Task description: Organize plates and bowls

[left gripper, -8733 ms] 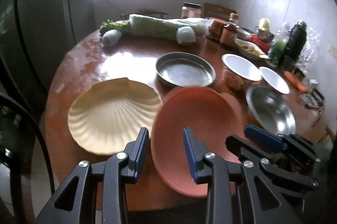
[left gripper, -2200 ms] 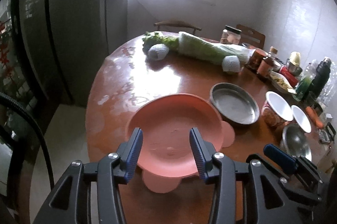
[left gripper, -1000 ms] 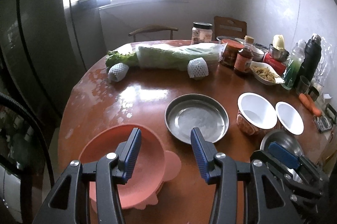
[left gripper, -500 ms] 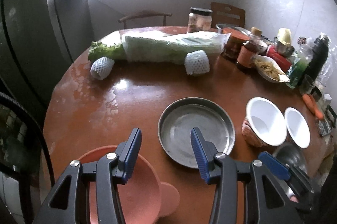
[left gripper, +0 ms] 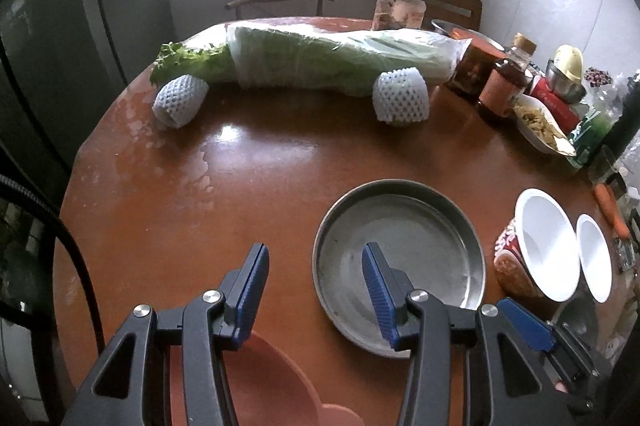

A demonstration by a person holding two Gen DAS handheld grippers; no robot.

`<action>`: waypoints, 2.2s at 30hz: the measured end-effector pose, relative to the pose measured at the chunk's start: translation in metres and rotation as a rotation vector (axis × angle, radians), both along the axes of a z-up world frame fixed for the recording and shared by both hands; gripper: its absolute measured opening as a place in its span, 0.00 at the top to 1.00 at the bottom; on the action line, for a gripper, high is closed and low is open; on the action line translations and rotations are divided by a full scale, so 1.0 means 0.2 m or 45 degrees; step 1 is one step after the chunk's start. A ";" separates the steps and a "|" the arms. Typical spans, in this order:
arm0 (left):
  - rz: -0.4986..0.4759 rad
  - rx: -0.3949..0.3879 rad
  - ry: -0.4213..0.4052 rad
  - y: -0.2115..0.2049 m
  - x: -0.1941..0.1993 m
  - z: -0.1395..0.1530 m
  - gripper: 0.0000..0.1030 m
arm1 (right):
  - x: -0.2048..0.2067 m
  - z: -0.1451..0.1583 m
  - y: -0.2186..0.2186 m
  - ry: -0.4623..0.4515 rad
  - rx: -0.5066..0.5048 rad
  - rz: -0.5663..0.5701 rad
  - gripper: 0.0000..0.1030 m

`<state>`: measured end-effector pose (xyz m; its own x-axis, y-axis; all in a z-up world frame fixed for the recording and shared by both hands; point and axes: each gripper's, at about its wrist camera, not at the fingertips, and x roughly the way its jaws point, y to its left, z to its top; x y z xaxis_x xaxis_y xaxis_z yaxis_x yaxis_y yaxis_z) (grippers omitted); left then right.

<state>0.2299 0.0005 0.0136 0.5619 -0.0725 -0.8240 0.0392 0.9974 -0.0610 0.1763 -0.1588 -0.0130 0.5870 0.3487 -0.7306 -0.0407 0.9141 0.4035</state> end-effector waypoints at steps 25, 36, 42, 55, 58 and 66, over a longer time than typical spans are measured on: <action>-0.018 -0.038 0.166 0.01 0.13 -0.17 0.64 | 0.19 -0.10 0.08 0.105 -0.052 0.060 0.45; 0.027 0.004 0.135 0.04 0.13 -0.15 0.79 | 0.16 -0.08 0.09 0.013 -0.034 0.048 0.54; 0.032 0.010 0.084 0.07 0.06 -0.09 0.79 | 0.13 -0.02 0.10 -0.044 -0.040 0.059 0.56; 0.049 0.006 -0.047 0.12 -0.11 0.11 0.79 | -0.01 0.16 0.13 -0.165 -0.021 0.090 0.56; 0.060 0.009 -0.080 0.14 -0.16 0.15 0.79 | -0.06 0.20 0.15 -0.203 -0.025 0.102 0.56; 0.079 0.010 -0.153 0.19 -0.29 0.26 0.79 | -0.16 0.30 0.19 -0.274 -0.012 0.132 0.56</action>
<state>0.1712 0.0378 0.0652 0.6598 -0.0285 -0.7509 -0.0156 0.9985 -0.0516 0.1441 -0.1198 0.0466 0.6911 0.4089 -0.5960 -0.2184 0.9042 0.3671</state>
